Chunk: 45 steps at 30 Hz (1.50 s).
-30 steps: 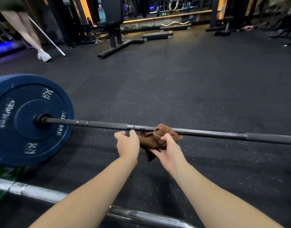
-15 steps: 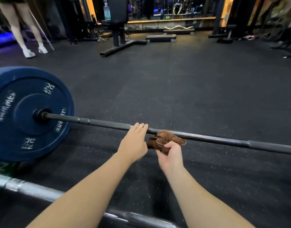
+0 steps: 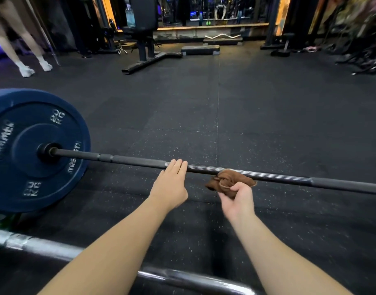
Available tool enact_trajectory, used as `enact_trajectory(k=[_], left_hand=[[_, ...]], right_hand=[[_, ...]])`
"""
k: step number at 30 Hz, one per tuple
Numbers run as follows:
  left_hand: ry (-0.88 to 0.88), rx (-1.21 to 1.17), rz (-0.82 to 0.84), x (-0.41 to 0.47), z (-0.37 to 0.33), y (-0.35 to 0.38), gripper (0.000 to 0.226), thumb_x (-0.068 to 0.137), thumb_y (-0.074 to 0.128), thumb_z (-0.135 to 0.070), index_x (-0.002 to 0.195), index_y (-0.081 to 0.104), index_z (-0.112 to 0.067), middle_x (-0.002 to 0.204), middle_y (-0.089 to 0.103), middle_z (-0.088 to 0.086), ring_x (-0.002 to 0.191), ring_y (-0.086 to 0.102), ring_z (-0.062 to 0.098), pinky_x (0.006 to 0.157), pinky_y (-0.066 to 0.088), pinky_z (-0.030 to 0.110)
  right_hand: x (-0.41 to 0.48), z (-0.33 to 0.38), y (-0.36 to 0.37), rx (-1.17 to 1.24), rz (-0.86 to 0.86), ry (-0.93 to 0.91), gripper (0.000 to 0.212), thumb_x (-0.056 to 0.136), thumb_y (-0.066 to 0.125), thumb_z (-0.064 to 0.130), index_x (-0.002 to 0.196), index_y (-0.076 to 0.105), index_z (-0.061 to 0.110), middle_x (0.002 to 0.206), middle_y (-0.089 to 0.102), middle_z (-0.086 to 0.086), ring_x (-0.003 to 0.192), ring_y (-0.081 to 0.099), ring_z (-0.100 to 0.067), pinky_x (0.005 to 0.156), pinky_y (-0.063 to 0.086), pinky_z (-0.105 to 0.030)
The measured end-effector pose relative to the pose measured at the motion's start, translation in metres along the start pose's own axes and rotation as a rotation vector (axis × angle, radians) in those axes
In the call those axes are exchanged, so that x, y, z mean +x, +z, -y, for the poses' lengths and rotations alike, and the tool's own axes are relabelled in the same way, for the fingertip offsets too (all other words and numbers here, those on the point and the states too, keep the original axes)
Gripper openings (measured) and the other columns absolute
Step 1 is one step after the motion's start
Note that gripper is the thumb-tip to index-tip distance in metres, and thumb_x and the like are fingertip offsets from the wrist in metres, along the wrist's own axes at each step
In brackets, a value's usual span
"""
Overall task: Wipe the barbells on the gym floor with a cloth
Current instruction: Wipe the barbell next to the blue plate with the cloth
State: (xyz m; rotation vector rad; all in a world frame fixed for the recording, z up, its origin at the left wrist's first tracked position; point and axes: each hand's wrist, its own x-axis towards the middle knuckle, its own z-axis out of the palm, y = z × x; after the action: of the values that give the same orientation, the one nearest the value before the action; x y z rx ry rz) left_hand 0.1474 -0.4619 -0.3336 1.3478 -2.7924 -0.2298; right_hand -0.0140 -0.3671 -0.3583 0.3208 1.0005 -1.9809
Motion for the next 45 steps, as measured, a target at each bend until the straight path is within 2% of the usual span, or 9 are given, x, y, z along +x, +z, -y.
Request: enact_trajectory(k=[4, 8, 11, 17, 23, 28, 35, 41, 45], left_hand=[[-0.016, 0.065, 0.005, 0.001, -0.005, 0.0, 0.08, 0.096, 0.043, -0.016, 0.164, 0.001, -0.012, 0.172, -0.001, 0.002, 0.159, -0.004, 0.022, 0.127, 0.016, 0.045], [-0.012, 0.07, 0.002, 0.001, -0.01, -0.004, 0.079, 0.097, 0.044, -0.017, 0.164, 0.002, -0.01, 0.172, 0.002, 0.003, 0.159, -0.004, 0.023, 0.127, 0.015, 0.043], [-0.011, 0.05, -0.014, 0.001, -0.012, -0.004, 0.078, 0.098, 0.043, -0.016, 0.164, 0.002, -0.01, 0.172, 0.002, 0.002, 0.159, -0.006, 0.021, 0.126, 0.016, 0.036], [-0.005, 0.07, -0.028, 0.001, -0.012, -0.003, 0.081, 0.097, 0.046, -0.018, 0.164, 0.0, -0.01, 0.172, 0.001, 0.002, 0.159, -0.007, 0.02, 0.124, 0.019, 0.034], [0.011, 0.182, 0.024, 0.004, -0.014, -0.011, 0.083, 0.094, 0.054, -0.027, 0.16, 0.01, -0.006, 0.163, 0.02, 0.006, 0.156, 0.009, 0.025, 0.122, 0.028, 0.036], [0.024, 0.239, 0.077, 0.012, -0.013, -0.015, 0.081, 0.086, 0.062, -0.031, 0.153, 0.022, -0.005, 0.144, 0.037, 0.006, 0.138, 0.03, 0.026, 0.115, 0.035, 0.038], [-0.005, 0.209, 0.023, 0.005, -0.017, -0.003, 0.089, 0.096, 0.054, -0.032, 0.161, -0.001, -0.004, 0.165, 0.011, 0.008, 0.158, -0.002, 0.027, 0.118, 0.034, 0.035], [0.011, 0.344, -0.043, 0.009, -0.018, 0.007, 0.086, 0.097, 0.049, -0.035, 0.159, 0.002, 0.001, 0.163, 0.015, 0.017, 0.156, 0.002, 0.037, 0.128, 0.01, 0.04], [0.033, 0.414, -0.049, 0.005, -0.019, 0.008, 0.088, 0.1, 0.047, -0.039, 0.159, -0.002, 0.003, 0.166, 0.009, 0.02, 0.156, 0.003, 0.039, 0.128, 0.01, 0.042]], right_hand=[[-0.009, 0.013, -0.007, -0.027, 0.041, -0.004, 0.049, 0.057, 0.036, -0.003, 0.1, 0.059, -0.005, 0.099, 0.065, -0.02, 0.096, 0.065, -0.039, 0.099, 0.052, -0.053], [-0.01, -0.004, 0.003, -0.087, 0.01, -0.014, 0.068, 0.061, 0.036, -0.006, 0.127, 0.054, -0.013, 0.108, 0.063, -0.022, 0.103, 0.065, -0.04, 0.098, 0.053, -0.052], [-0.014, -0.025, 0.018, -0.105, 0.012, 0.02, 0.058, 0.074, 0.033, -0.008, 0.128, 0.054, -0.009, 0.106, 0.064, -0.021, 0.098, 0.064, -0.037, 0.097, 0.054, -0.048], [-0.009, -0.052, 0.028, -0.089, 0.126, 0.064, 0.105, 0.031, 0.054, 0.007, 0.135, 0.052, -0.007, 0.128, 0.064, -0.029, 0.118, 0.063, -0.045, 0.099, 0.052, -0.053], [-0.008, -0.01, 0.008, -0.095, -0.03, -0.04, 0.093, 0.039, 0.045, 0.001, 0.13, 0.052, -0.011, 0.125, 0.062, -0.034, 0.107, 0.067, -0.05, 0.088, 0.055, -0.064], [-0.007, 0.013, -0.007, -0.066, -0.081, -0.066, 0.042, 0.074, 0.033, -0.009, 0.107, 0.057, 0.003, 0.109, 0.063, -0.022, 0.099, 0.066, -0.04, 0.095, 0.053, -0.059], [-0.004, -0.012, 0.005, -0.112, -0.006, -0.006, 0.076, 0.057, 0.041, -0.003, 0.132, 0.052, -0.009, 0.118, 0.064, -0.03, 0.114, 0.064, -0.05, 0.093, 0.055, -0.059], [-0.007, -0.026, 0.018, -0.091, 0.065, 0.034, 0.083, 0.052, 0.043, -0.001, 0.134, 0.05, -0.011, 0.112, 0.064, -0.028, 0.116, 0.062, -0.05, 0.085, 0.059, -0.057], [-0.007, -0.006, 0.008, -0.104, 0.025, 0.002, 0.085, 0.048, 0.044, -0.001, 0.133, 0.051, -0.008, 0.124, 0.062, -0.032, 0.109, 0.065, -0.051, 0.091, 0.055, -0.061]])
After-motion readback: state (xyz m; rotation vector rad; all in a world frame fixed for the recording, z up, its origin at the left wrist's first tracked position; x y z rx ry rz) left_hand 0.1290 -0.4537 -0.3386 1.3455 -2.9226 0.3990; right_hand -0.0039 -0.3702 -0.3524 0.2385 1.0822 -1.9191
